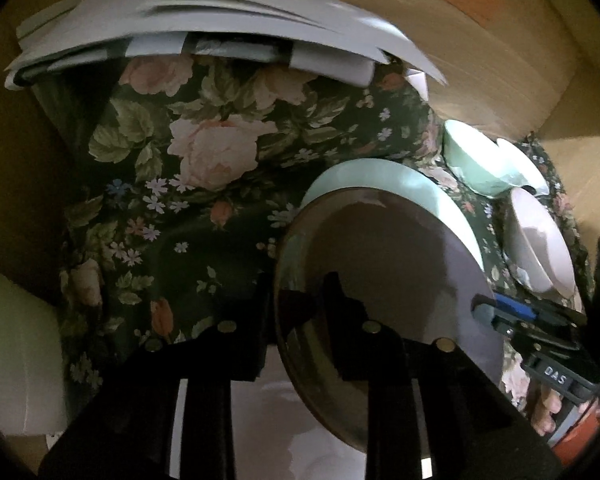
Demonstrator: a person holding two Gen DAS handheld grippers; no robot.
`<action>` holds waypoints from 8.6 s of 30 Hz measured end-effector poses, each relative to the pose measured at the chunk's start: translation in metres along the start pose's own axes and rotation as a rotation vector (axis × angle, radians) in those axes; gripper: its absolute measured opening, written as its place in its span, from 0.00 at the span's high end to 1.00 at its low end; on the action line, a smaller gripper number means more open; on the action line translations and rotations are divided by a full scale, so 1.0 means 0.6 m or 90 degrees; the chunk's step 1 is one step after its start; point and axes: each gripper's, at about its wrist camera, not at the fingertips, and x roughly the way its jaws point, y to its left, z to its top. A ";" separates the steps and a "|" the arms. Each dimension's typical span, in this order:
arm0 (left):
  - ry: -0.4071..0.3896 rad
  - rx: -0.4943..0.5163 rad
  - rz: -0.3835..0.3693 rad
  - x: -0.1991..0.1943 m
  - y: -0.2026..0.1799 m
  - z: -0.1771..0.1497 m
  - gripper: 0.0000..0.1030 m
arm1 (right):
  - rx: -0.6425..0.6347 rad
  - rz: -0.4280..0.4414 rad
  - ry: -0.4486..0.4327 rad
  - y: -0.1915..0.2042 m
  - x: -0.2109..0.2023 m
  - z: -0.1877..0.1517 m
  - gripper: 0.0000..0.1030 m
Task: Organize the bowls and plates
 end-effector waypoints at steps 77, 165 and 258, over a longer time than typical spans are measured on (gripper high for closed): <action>-0.062 -0.005 -0.003 -0.103 -0.135 -0.172 0.76 | -0.007 0.002 -0.094 -0.041 -0.170 -0.121 0.75; -0.171 -0.082 0.120 -0.190 -0.031 -0.242 0.05 | -0.120 0.002 -0.162 0.067 -0.171 -0.098 0.19; -0.099 -0.063 0.027 -0.136 -0.038 -0.229 0.63 | -0.096 0.026 -0.034 0.064 -0.113 -0.049 0.77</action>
